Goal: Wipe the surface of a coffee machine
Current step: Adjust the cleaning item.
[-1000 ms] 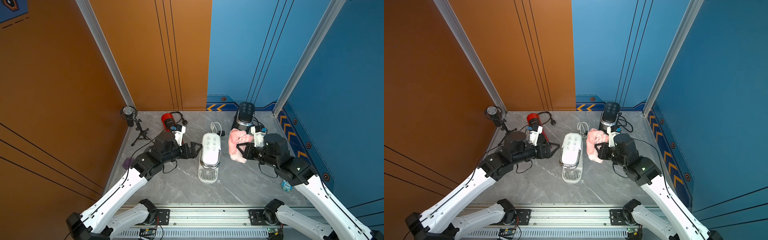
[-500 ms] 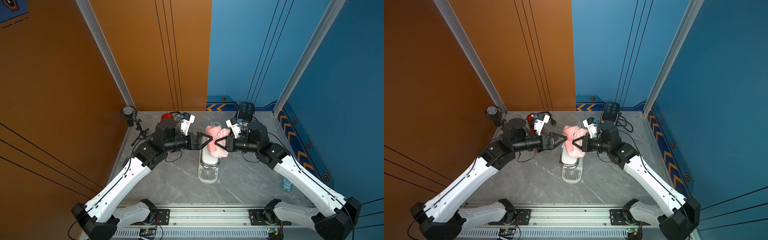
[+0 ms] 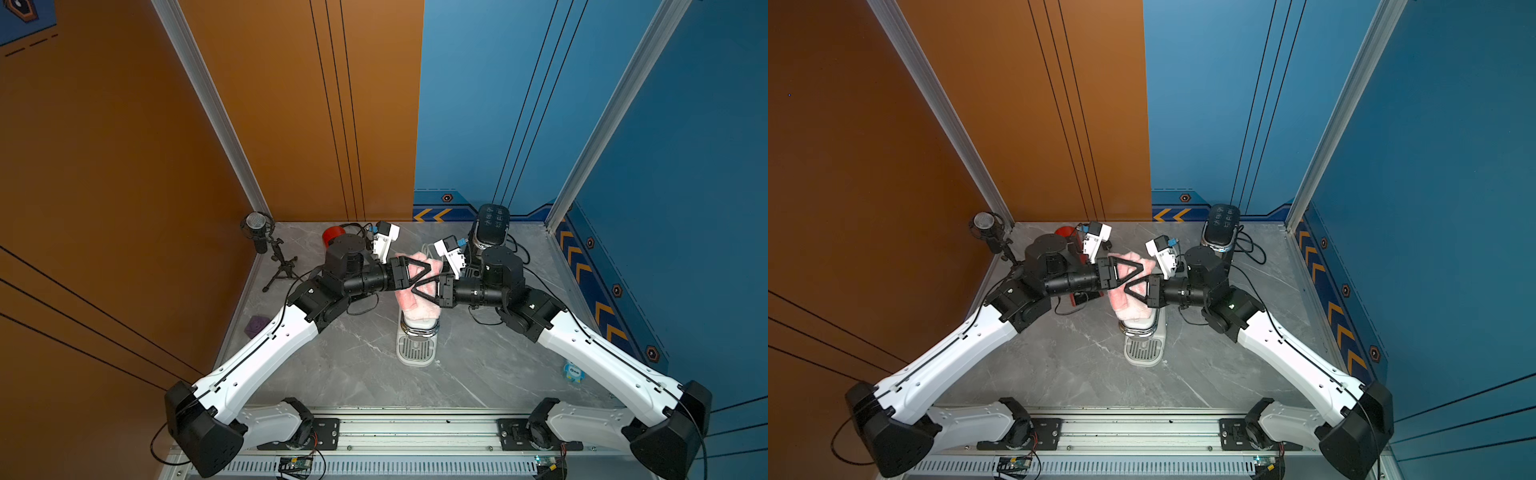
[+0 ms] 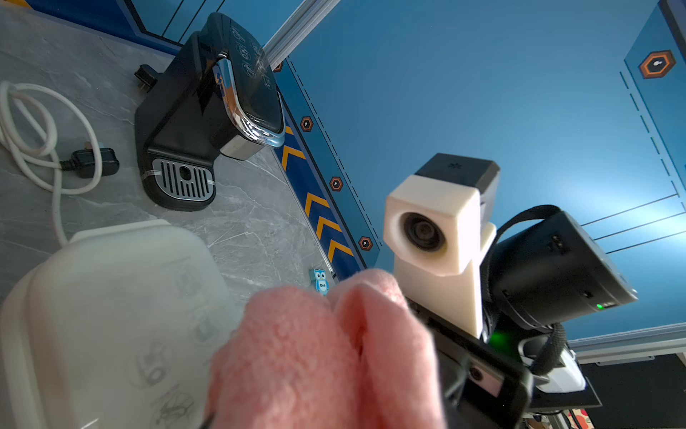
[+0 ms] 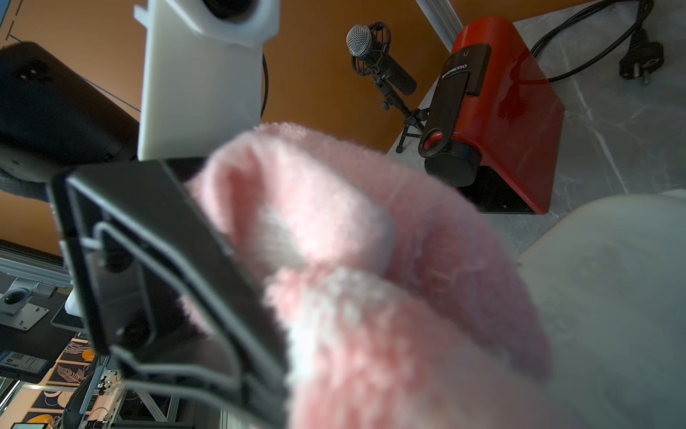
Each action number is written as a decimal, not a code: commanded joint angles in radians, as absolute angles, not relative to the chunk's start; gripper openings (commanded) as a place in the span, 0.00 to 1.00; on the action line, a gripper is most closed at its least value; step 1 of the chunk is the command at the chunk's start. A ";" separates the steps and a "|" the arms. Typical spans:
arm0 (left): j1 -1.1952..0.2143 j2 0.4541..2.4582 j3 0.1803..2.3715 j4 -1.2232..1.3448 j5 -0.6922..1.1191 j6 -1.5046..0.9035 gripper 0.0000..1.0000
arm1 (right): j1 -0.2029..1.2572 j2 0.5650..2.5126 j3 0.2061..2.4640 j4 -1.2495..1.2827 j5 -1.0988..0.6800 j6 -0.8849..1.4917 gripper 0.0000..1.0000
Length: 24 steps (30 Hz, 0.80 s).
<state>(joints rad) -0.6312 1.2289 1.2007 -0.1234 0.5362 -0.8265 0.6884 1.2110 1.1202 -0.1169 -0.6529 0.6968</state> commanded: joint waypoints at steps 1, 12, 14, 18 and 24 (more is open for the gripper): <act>-0.656 1.227 1.192 -0.025 0.639 -0.853 0.31 | 0.692 1.210 1.124 -0.063 -0.636 0.706 0.00; -0.660 1.152 1.191 -0.146 0.548 -0.737 0.00 | 0.684 1.236 1.183 -0.210 -0.535 0.657 0.36; -0.588 1.119 1.168 -0.169 0.520 -0.732 0.00 | 0.683 1.216 1.201 -0.344 -0.449 0.615 0.53; -0.392 1.103 1.129 -0.175 0.549 -0.768 0.00 | 0.680 1.158 1.215 -0.594 -0.191 0.569 0.67; -0.343 1.197 1.134 -0.174 0.538 -0.747 0.00 | 0.678 1.138 1.181 -0.670 -0.102 0.576 0.73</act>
